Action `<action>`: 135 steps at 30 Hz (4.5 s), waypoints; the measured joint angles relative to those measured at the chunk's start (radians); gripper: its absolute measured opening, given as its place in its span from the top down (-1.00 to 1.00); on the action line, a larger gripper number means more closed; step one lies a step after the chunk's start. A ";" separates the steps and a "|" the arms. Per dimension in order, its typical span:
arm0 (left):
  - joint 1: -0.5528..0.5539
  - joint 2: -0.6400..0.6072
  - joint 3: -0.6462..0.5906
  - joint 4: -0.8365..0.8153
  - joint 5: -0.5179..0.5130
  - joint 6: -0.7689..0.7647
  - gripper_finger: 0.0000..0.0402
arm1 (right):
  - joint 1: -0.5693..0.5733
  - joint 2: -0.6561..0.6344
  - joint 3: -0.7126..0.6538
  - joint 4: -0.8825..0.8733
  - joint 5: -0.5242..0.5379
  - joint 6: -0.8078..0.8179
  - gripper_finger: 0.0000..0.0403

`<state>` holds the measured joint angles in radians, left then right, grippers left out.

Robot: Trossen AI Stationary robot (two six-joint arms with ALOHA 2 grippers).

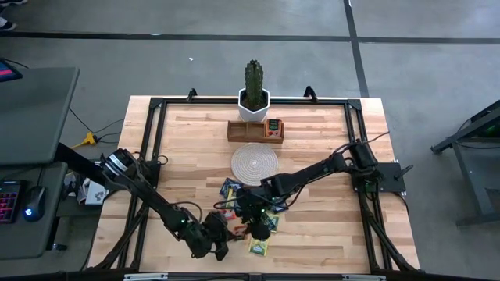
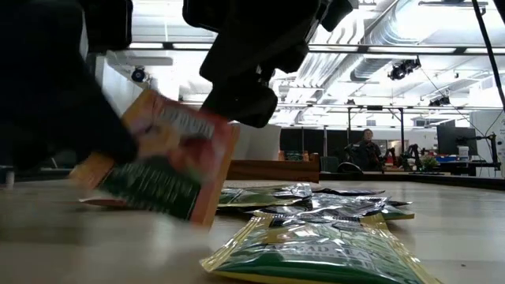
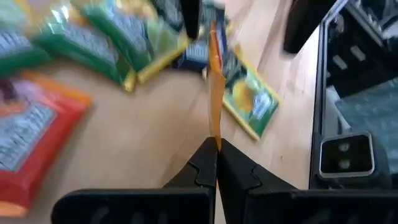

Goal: Pick & Place Tea
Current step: Put the orange tea bag into the right section of the wooden organizer

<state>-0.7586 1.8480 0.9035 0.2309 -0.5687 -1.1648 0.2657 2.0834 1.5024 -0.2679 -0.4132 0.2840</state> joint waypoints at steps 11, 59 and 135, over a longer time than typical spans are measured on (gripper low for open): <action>0.000 -0.040 0.002 0.004 -0.049 0.061 1.00 | -0.005 0.000 0.000 0.002 0.011 0.004 0.22; -0.057 -0.521 -0.004 -0.967 -0.555 0.038 0.21 | -0.027 -0.509 -0.447 0.419 0.710 0.167 0.98; 0.720 -0.489 -0.232 1.001 0.302 0.898 0.21 | -0.259 -0.663 -0.548 1.094 0.615 -0.074 0.98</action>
<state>-0.0383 1.3594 0.6718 1.2323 -0.2664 -0.2668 0.0063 1.4204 0.9545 0.8264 0.2018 0.2096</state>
